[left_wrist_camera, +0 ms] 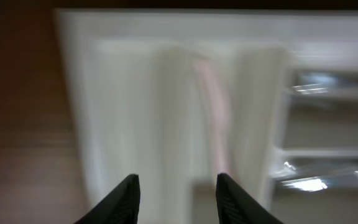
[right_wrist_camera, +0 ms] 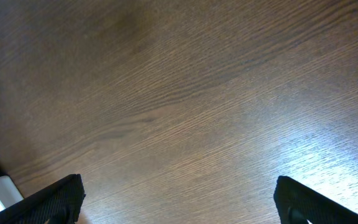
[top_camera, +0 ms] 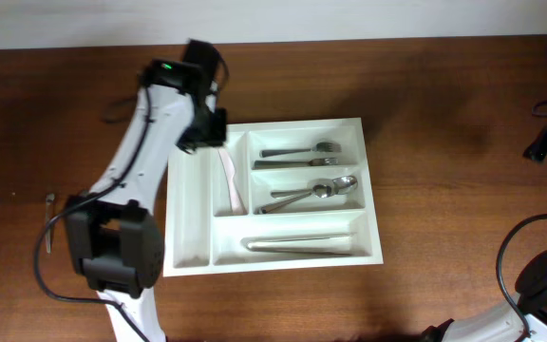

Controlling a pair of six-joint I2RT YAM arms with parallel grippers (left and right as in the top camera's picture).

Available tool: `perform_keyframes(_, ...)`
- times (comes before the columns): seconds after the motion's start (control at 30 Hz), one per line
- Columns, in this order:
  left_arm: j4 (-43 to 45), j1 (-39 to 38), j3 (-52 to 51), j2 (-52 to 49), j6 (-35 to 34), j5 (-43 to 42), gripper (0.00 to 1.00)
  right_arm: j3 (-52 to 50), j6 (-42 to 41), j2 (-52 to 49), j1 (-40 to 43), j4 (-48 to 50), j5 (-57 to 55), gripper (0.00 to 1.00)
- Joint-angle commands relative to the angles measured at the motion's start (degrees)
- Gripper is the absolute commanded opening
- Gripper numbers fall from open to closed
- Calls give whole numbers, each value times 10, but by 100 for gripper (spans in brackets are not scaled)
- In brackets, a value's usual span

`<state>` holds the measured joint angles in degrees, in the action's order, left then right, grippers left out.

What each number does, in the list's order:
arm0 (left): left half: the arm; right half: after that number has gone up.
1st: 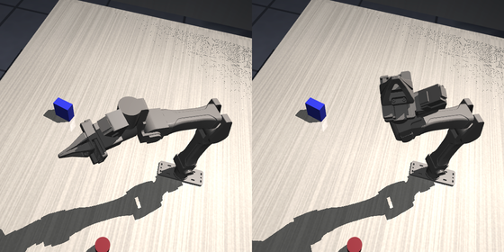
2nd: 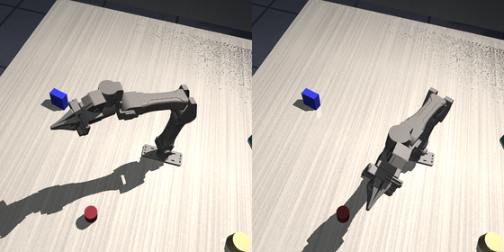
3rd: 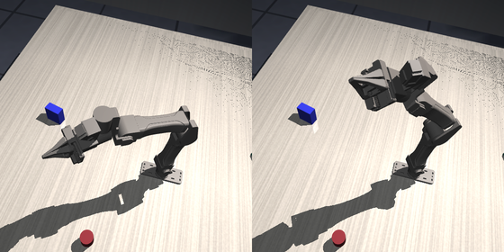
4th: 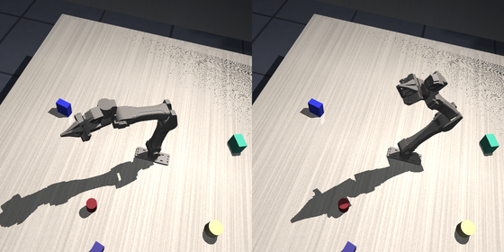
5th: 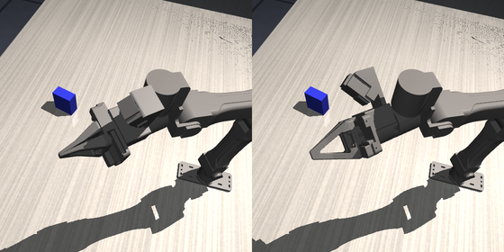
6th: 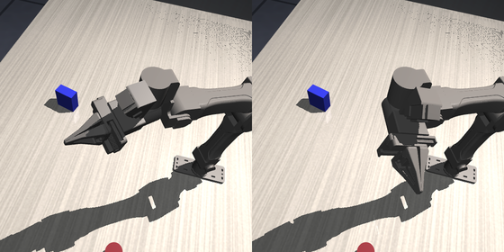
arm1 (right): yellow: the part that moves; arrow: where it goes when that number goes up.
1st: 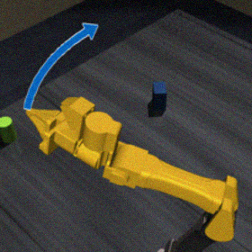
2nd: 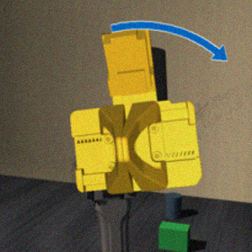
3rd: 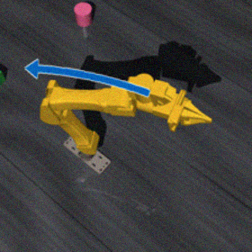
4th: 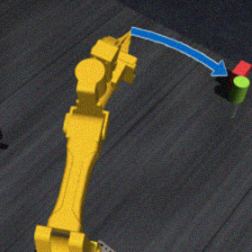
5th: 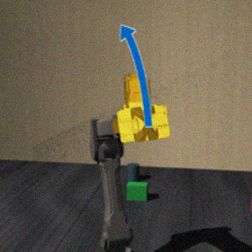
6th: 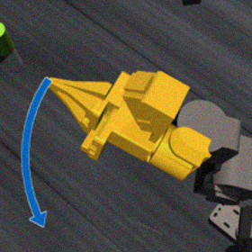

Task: Pack container
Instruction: 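Lower the knife into the left compartment and open the left gripper, then move the left gripper back over the silver spoons on the left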

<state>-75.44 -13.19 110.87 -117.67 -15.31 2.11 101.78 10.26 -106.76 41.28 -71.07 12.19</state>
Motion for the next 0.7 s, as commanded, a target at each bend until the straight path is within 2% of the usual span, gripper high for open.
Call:
perform_keyframes(0.0,-16,46,23,-6,37,124,48,-3,-3,13,0,0,7,99)
perform_keyframes(0.23,-9,140,12,-7,88,129,52,-3,-3,12,0,0,7,99)
perform_keyframes(0.3,-4,168,4,-7,88,129,65,-3,-3,12,0,0,7,99)
perform_keyframes(0.33,1,185,-4,-7,88,127,77,-3,-3,13,0,0,7,99)
perform_keyframes(0.37,11,207,-17,-7,88,124,83,-3,-3,12,0,0,7,99)
perform_keyframes(0.4,23,226,-32,-7,91,116,85,-3,-3,13,0,0,7,99)
perform_keyframes(0.53,71,271,-88,-7,146,60,86,-3,-3,12,0,0,7,99)
perform_keyframes(0.67,111,303,-149,-7,150,56,86,-3,-3,12,0,0,7,99)
